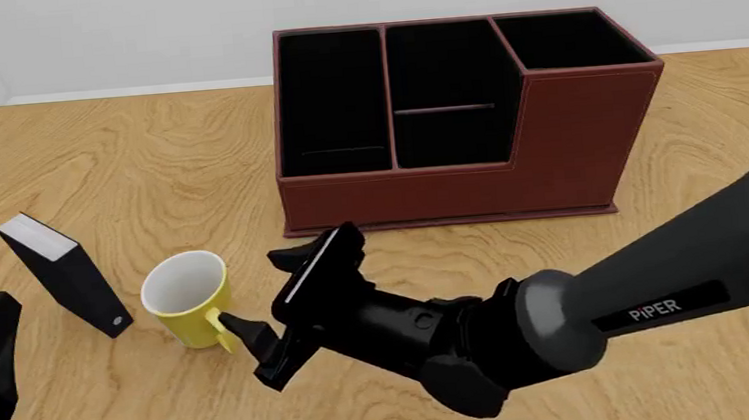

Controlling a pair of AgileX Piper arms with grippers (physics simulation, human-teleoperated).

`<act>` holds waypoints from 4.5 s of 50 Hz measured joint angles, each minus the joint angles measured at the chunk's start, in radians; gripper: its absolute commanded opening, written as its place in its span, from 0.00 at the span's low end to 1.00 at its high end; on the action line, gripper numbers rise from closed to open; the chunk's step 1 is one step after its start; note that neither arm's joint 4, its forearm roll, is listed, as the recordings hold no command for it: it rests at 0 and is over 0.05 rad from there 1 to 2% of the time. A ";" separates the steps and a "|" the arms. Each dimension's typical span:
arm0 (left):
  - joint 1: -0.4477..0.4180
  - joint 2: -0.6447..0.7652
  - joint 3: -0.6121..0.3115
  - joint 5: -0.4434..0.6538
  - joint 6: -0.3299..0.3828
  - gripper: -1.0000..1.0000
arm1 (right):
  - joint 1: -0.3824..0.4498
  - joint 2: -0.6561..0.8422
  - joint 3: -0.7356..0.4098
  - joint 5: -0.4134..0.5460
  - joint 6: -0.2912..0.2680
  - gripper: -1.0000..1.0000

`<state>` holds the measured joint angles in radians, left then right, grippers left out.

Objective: Pick up the yellow and white mug and place it to the right of the caddy.

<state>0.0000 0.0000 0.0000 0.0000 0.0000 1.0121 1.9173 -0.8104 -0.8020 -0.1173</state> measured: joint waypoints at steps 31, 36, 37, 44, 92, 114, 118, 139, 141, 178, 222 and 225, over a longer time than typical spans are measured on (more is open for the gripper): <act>0.000 0.000 0.000 0.000 0.000 1.00 | 0.027 0.083 -0.083 0.019 0.021 1.00; 0.000 0.000 0.000 0.000 0.000 1.00 | 0.028 0.095 -0.091 0.020 0.025 1.00; 0.000 0.000 0.000 0.000 0.000 1.00 | 0.028 0.097 -0.093 0.021 0.026 1.00; 0.000 0.000 0.000 0.000 0.000 1.00 | 0.031 0.113 -0.105 0.021 0.031 1.00; 0.000 0.000 0.000 0.000 0.000 1.00 | 0.030 0.200 -0.165 0.029 0.055 1.00; 0.000 0.000 0.000 0.000 0.000 1.00 | 0.031 0.228 -0.183 0.030 0.066 0.00; 0.000 0.000 0.000 0.000 0.000 1.00 | 0.035 0.228 -0.183 0.029 0.070 0.00; 0.000 0.000 0.000 0.000 0.000 1.00 | 0.027 0.210 -0.159 0.019 0.062 0.00; 0.000 0.000 0.000 0.000 0.000 1.00 | 0.026 0.204 -0.152 0.015 0.062 0.00; 0.000 0.000 0.000 0.000 0.000 1.00 | 0.027 0.056 -0.055 0.001 0.030 0.00; 0.000 0.000 0.000 0.000 0.000 1.00 | 0.002 -0.194 0.043 0.053 0.016 0.00; 0.000 0.000 0.000 0.000 0.000 1.00 | -0.001 -0.209 0.047 0.058 0.015 0.00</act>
<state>0.0000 0.0000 0.0000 0.0000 0.0000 1.0112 1.7084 -0.7633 -0.7440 -0.1021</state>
